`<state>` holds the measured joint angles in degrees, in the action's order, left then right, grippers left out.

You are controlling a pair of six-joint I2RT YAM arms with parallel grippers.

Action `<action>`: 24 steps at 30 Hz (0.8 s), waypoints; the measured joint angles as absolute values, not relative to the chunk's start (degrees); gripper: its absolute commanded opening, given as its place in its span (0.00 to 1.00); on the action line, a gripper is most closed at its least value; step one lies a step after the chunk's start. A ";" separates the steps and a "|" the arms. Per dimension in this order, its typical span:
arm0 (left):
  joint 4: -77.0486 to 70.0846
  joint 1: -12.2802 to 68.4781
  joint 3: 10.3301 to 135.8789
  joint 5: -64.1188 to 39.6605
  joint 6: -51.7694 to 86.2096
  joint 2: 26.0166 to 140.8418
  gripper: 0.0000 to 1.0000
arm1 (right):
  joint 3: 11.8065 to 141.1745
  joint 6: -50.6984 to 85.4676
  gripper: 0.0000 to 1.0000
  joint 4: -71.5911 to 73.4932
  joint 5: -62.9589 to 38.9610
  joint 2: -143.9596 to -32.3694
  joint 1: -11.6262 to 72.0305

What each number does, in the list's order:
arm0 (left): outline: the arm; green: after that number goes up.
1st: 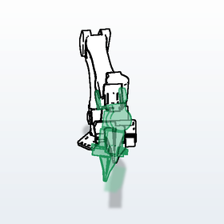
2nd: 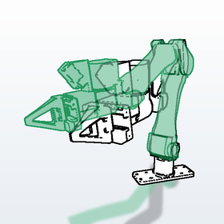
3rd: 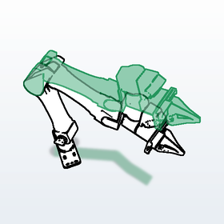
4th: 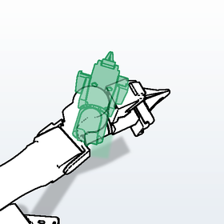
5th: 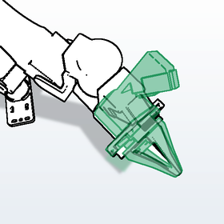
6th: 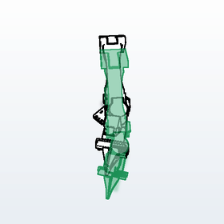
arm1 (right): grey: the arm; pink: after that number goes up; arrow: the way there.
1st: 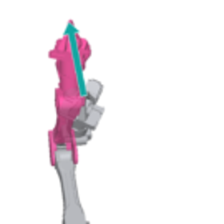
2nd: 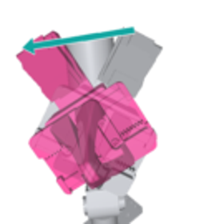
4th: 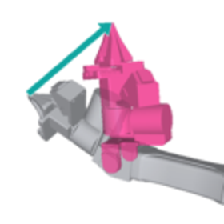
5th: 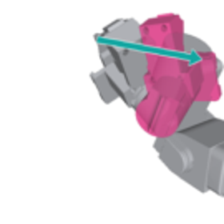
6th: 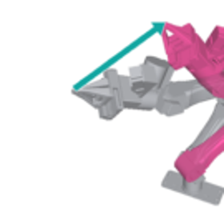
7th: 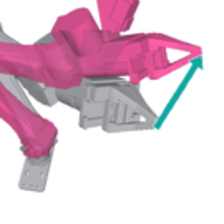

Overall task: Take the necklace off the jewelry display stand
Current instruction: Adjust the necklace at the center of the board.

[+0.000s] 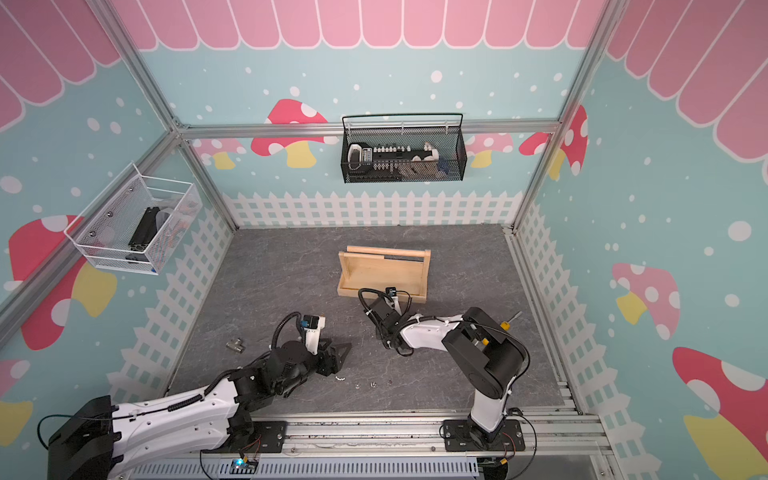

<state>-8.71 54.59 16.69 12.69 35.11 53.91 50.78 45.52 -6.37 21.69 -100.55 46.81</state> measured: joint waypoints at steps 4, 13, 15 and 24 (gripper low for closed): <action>-9.19 54.59 16.86 12.32 35.14 54.37 0.77 | 49.67 45.56 0.16 -6.09 21.06 -99.63 46.83; -9.82 54.59 16.86 11.29 35.35 54.98 0.76 | 48.18 46.33 0.15 -4.16 20.97 -99.00 47.13; -9.82 54.59 16.86 11.27 35.38 54.85 0.76 | 47.83 46.61 0.15 -3.95 20.99 -98.78 47.35; -9.78 54.59 16.86 11.29 35.40 53.84 0.76 | 47.31 46.63 0.22 -3.86 20.60 -98.28 48.10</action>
<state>-9.78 54.59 16.86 11.29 35.40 53.84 47.31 46.63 -3.86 20.60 -98.28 48.10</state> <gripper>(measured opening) 0.765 0.219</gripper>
